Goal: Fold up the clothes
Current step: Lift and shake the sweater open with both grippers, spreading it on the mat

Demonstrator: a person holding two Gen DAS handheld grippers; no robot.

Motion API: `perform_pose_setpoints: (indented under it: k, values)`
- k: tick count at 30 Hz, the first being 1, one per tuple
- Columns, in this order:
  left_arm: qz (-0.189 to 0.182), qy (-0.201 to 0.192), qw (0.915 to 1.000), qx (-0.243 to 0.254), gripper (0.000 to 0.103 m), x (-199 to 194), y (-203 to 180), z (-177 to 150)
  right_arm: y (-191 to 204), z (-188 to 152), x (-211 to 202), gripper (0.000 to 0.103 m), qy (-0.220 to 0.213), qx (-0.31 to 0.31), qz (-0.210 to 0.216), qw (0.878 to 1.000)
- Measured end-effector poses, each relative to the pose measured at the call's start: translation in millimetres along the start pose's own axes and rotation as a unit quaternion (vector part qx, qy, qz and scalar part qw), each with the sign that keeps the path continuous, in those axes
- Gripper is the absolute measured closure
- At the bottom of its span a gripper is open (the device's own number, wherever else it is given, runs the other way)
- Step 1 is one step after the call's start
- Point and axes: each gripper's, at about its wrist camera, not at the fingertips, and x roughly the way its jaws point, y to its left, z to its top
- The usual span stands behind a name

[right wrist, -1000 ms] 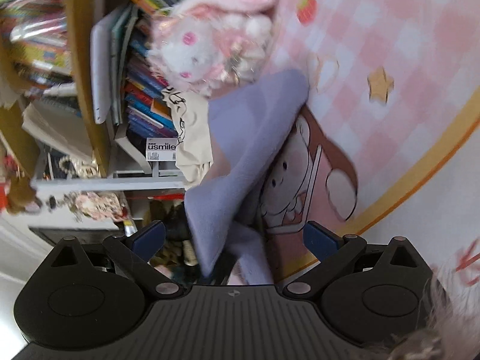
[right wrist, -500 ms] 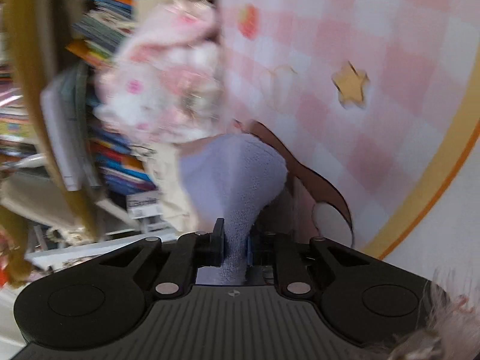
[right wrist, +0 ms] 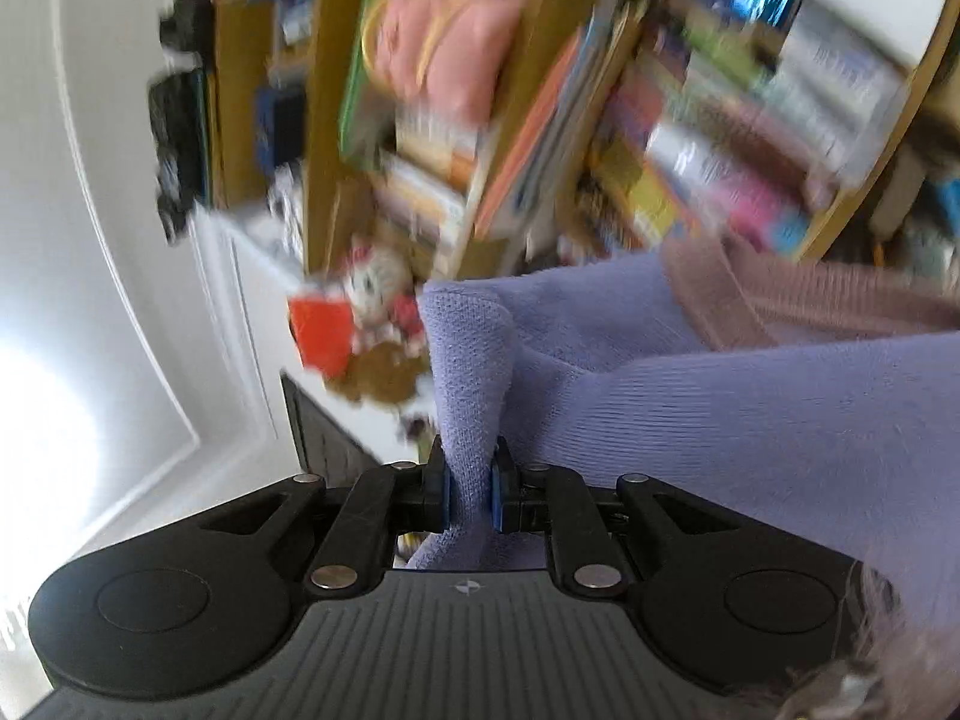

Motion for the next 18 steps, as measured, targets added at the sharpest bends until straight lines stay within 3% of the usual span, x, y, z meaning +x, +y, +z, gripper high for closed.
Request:
perform_pose_setpoints:
  k: [2,4,8,10,14,18]
  values:
    - [0.036,0.031,0.9977,-0.048,0.095,-5.0,31.0,-15.2,-9.2,-21.8,27.1,0.091,0.045,0.003,-0.031,0.999]
    - [0.090,0.105,0.9873,-0.079,0.095,-2.2,65.8,-47.6,-33.3,-63.4,57.5,0.091,0.110,-0.009,-0.094,0.989]
    - [0.191,0.260,0.9434,-0.077,0.095,4.1,118.2,-134.4,-92.2,-155.5,109.6,0.091,0.237,-0.022,-0.222,0.945]
    - [0.216,0.291,0.9291,-0.074,0.095,2.9,128.5,-160.1,-116.7,-191.6,123.8,0.091,0.264,-0.009,-0.258,0.929]
    - [0.233,0.308,0.9200,-0.069,0.095,3.4,144.1,-166.7,-120.0,-212.0,145.2,0.091,0.268,-0.004,-0.272,0.924]
    - [0.246,0.308,0.9172,-0.053,0.095,15.0,166.2,-162.5,-105.9,-210.4,167.3,0.087,0.268,-0.068,-0.266,0.923]
